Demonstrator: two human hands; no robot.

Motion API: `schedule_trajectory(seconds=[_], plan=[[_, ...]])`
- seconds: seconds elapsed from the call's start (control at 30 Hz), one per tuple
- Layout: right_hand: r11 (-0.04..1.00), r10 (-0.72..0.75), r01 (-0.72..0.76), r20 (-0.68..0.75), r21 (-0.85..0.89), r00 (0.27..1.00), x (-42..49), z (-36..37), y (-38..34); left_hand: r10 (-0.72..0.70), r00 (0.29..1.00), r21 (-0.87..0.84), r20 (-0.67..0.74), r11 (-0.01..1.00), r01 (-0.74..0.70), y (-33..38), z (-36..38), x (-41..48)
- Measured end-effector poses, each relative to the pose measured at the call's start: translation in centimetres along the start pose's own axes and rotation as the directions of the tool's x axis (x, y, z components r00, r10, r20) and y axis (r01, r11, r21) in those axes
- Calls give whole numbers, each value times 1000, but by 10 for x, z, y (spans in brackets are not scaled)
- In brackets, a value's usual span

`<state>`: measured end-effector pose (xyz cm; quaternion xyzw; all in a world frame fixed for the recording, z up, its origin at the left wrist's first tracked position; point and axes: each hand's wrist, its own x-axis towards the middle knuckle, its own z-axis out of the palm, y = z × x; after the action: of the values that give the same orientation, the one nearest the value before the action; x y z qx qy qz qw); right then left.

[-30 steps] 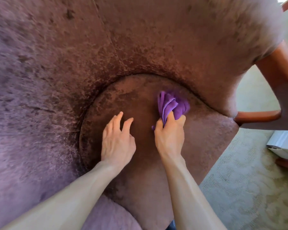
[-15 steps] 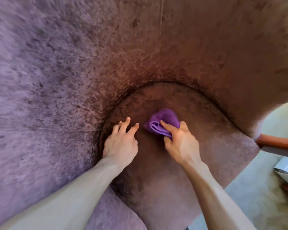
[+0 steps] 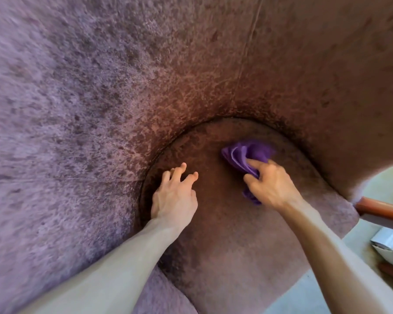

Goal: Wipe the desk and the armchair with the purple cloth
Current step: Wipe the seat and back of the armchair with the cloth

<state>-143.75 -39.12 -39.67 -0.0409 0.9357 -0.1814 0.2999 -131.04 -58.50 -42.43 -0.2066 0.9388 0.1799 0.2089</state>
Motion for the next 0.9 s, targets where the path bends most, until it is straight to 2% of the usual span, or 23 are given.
schedule_trajectory(seconds=[0.07, 0.13, 0.17, 0.27, 0.3, 0.33, 0.4, 0.43, 0.53, 0.57, 0.6, 0.7, 0.73, 0.8, 0.83, 0.9], plan=[[994, 64, -50, -140, 100, 988, 4, -8, 2, 9, 1000, 2, -4, 1000, -9, 0, 0, 0], [970, 184, -130, -268, 206, 946, 5, 2, -5, 8, 1000, 1, -7, 1000, -8, 0, 0, -1], [971, 186, -141, -236, 195, 954, 3, 12, -12, 7, 1000, 3, -7, 1000, -7, 0, 0, -1], [990, 37, -46, 72, 133, 997, -9, 31, -29, 10, 1000, 6, -12, 1000, -10, 0, -1, -1], [992, -9, -3, 101, 123, 995, -10, 30, -32, 9, 1000, 2, -16, 1000, -9, 1, -1, -1], [992, -24, 15, 69, 128, 997, -8, 28, -33, 3, 1000, -2, -23, 1000, -3, 1, -1, -1], [986, 27, -12, -85, 167, 996, -10, 34, -38, -3, 1000, -3, -28, 1000, 3, 2, 0, -3], [989, 40, -26, -92, 147, 995, -13, 40, -46, 0, 1000, -2, -22, 1000, 0, 1, 2, -4], [997, -72, 68, 176, 29, 982, -16, 51, -59, 28, 999, -16, 22, 1000, -28, -2, 2, -6], [996, -90, 86, 204, 30, 975, -13, 47, -61, 37, 998, -27, 40, 999, -36, -3, 0, -5], [996, -85, 79, 172, 46, 981, -7, 42, -61, 39, 998, -45, 58, 998, -37, -4, -3, -4], [992, 62, -50, -104, 112, 993, 3, 39, -70, 21, 994, -128, 105, 992, -7, -4, -11, -3], [987, 104, -86, -125, 136, 987, 2, 45, -81, 0, 996, -145, 91, 989, 13, -3, -13, -5], [983, 94, -88, -32, 159, 995, -6, 64, -104, -113, 994, -149, 2, 982, 112, -2, -14, -13], [988, 49, -54, 40, 147, 998, -14, 76, -114, -208, 977, -166, -39, 966, 199, -3, -14, -19], [995, -69, 54, 192, 81, 979, -35, 97, -124, -365, 931, -246, -24, 905, 348, -8, -7, -36]])
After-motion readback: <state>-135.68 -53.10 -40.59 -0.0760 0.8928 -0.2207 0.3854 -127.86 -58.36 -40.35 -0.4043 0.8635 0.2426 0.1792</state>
